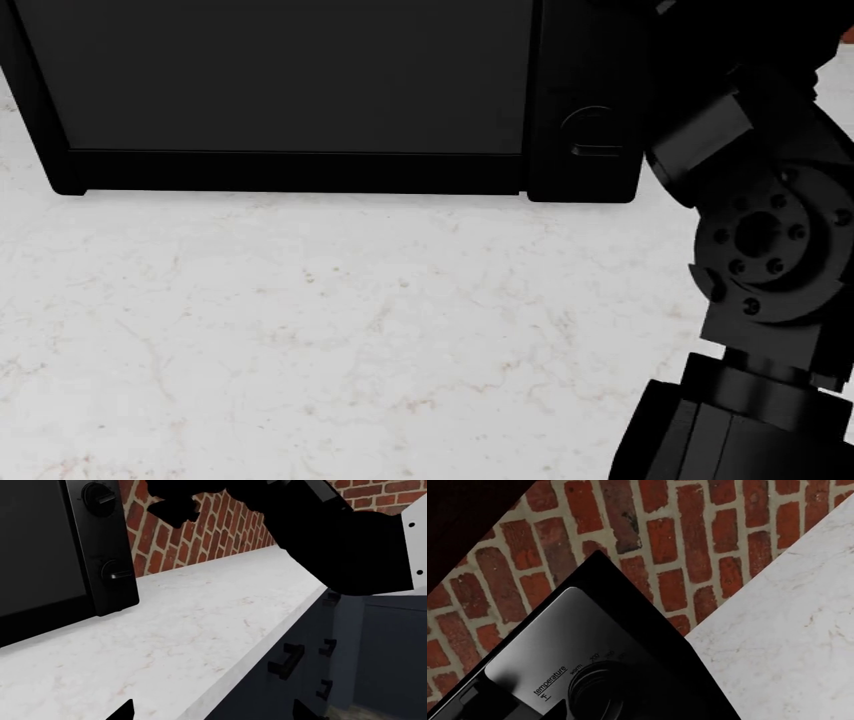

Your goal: Decrease the toaster oven temperature.

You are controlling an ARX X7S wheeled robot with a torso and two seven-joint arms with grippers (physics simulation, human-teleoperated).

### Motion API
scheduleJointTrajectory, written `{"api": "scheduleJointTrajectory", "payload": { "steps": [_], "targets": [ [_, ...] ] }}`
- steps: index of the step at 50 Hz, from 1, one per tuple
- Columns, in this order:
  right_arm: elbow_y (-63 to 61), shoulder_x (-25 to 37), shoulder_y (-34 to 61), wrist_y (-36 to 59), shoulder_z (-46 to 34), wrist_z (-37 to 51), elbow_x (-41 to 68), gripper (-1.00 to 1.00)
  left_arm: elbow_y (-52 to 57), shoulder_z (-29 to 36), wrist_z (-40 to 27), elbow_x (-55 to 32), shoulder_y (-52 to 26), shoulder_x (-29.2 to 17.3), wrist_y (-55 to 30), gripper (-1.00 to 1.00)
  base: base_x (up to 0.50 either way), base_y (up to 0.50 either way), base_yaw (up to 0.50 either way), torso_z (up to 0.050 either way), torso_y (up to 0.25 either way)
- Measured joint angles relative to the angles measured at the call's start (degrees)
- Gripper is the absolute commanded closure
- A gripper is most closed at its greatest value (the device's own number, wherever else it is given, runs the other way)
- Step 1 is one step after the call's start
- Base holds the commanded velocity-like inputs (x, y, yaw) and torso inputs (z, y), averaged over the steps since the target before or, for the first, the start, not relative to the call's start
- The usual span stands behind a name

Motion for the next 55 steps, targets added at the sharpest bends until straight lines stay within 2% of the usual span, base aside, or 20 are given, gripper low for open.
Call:
{"api": "scheduleJointTrajectory", "payload": {
  "steps": [24,47,48,55],
  "targets": [
    [18.5,-1.6,5.9,-8.6,-4.7,-6.9,-2.4,-1.00,-7.6,0.5,2.7,0.4,-1.7,1.5,3.9,-1.00,0.00,0.00,0.00,0.000,0.000],
    [21.1,-1.7,6.6,-11.0,-6.4,-8.2,-1.7,-1.00,-10.1,0.8,3.0,0.3,-2.7,2.0,4.5,-1.00,0.00,0.00,0.00,0.000,0.000],
    [21.1,-1.6,6.6,-11.1,-6.5,-8.2,-1.6,1.00,-10.1,0.9,3.0,0.3,-2.8,2.0,4.5,-1.00,0.00,0.00,0.00,0.000,0.000],
    [21.0,-1.7,6.1,-11.5,-6.9,-7.8,-0.2,1.00,-10.2,1.0,2.9,0.2,-3.0,2.0,4.3,-1.00,0.00,0.00,0.00,0.000,0.002]
  ]
}}
